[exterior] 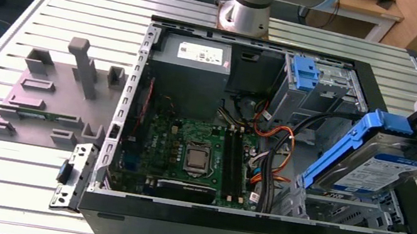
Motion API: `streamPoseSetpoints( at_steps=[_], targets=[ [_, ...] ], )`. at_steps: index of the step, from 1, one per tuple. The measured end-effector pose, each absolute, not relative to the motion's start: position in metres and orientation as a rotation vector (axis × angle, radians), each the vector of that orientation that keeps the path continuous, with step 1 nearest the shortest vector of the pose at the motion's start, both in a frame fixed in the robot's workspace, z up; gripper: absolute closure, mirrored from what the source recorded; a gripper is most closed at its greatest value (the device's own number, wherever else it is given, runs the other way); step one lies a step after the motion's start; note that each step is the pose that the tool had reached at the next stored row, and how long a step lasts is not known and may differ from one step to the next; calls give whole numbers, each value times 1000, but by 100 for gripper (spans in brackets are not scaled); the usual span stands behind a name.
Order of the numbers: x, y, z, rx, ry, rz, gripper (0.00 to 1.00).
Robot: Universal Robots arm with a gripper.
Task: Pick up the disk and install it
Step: 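Insert the disk into the insertion slot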
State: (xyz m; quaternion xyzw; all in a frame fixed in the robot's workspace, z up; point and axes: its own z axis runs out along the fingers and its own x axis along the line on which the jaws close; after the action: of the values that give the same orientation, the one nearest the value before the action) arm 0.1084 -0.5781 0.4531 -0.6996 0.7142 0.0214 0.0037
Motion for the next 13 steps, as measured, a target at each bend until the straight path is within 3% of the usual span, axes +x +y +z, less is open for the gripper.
streamPoseSetpoints(
  at_steps=[13],
  targets=[
    [109,-576,451,-2170,2260,67,65]
  ],
)
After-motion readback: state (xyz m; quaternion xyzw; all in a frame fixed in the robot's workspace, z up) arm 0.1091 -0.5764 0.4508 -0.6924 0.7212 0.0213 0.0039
